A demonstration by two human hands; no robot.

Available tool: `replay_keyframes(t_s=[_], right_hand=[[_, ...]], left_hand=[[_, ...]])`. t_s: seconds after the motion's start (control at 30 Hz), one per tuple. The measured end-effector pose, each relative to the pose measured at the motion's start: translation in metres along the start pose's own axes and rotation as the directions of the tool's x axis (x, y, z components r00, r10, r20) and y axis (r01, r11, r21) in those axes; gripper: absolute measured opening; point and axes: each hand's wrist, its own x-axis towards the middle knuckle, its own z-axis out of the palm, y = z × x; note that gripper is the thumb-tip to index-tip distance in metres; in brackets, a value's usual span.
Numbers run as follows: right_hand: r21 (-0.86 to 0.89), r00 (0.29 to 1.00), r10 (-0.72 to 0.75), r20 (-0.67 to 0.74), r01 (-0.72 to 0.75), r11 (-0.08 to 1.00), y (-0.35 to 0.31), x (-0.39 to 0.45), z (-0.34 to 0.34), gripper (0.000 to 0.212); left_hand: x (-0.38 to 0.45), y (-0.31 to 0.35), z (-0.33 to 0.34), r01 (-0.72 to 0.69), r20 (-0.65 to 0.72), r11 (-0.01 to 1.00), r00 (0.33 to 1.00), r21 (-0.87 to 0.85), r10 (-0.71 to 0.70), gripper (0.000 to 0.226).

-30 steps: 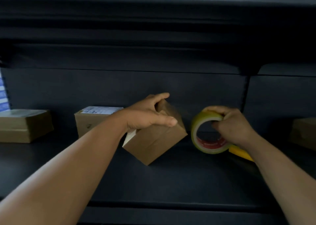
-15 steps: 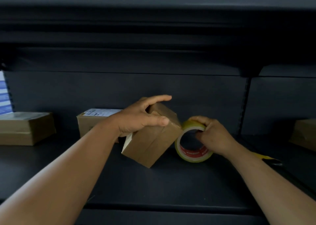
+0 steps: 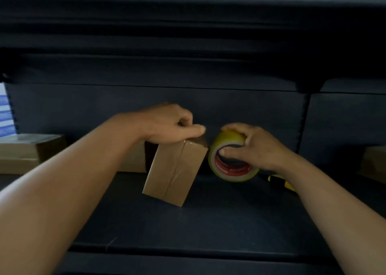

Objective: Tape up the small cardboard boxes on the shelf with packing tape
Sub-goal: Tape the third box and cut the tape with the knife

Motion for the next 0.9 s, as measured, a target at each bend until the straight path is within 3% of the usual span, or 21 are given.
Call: replay_keyframes(t_s=[0.1, 0.23, 0.27, 0.33, 0.4, 0.57, 0.73, 0.9], right_hand=[[0.002, 0.999, -0.026, 0.033, 0.026, 1.0, -0.009, 0.003, 0.001, 0.065], [-0.005, 0.996, -0.086, 0.001, 0.086, 0.996, -0.017, 0.009, 0.007, 0.073], [0.002, 0.995, -0.097, -0.028, 0.097, 0.995, -0.017, 0.01, 0.007, 0.067], [0.029, 0.993, -0.096, -0.068, 0.099, 0.995, -0.015, 0.012, 0.005, 0.057], [0.031, 0.991, -0.107, -0.077, 0.109, 0.994, -0.014, 0.013, 0.005, 0.046], [0.013, 0.978, -0.134, -0.16, 0.137, 0.99, -0.012, 0.016, 0.001, 0.015], [-0.033, 0.975, -0.156, -0.157, 0.153, 0.988, -0.013, 0.02, 0.009, 0.016], [-0.035, 0.979, -0.159, -0.124, 0.156, 0.987, -0.02, 0.025, 0.003, 0.011]], left_hand=[[0.016, 0.014, -0.007, 0.053, 0.017, 0.973, 0.998, 0.225, -0.058, 0.061], [0.034, 0.015, 0.001, 0.047, 0.108, 0.916, 0.989, 0.398, -0.098, 0.045], [0.036, 0.013, 0.005, 0.031, 0.131, 0.942, 0.988, 0.335, -0.079, 0.035], [0.037, 0.008, 0.01, 0.029, 0.15, 0.998, 0.988, 0.049, -0.036, 0.016], [0.033, 0.008, 0.012, 0.043, 0.175, 0.984, 0.985, -0.173, -0.012, 0.03], [0.033, 0.007, 0.012, 0.088, 0.257, 0.975, 0.966, -0.202, -0.034, 0.038], [0.022, -0.003, 0.017, 0.142, 0.212, 0.937, 0.974, -0.318, -0.075, 0.036], [0.017, -0.002, 0.015, 0.123, 0.179, 0.944, 0.981, -0.305, -0.069, 0.044]])
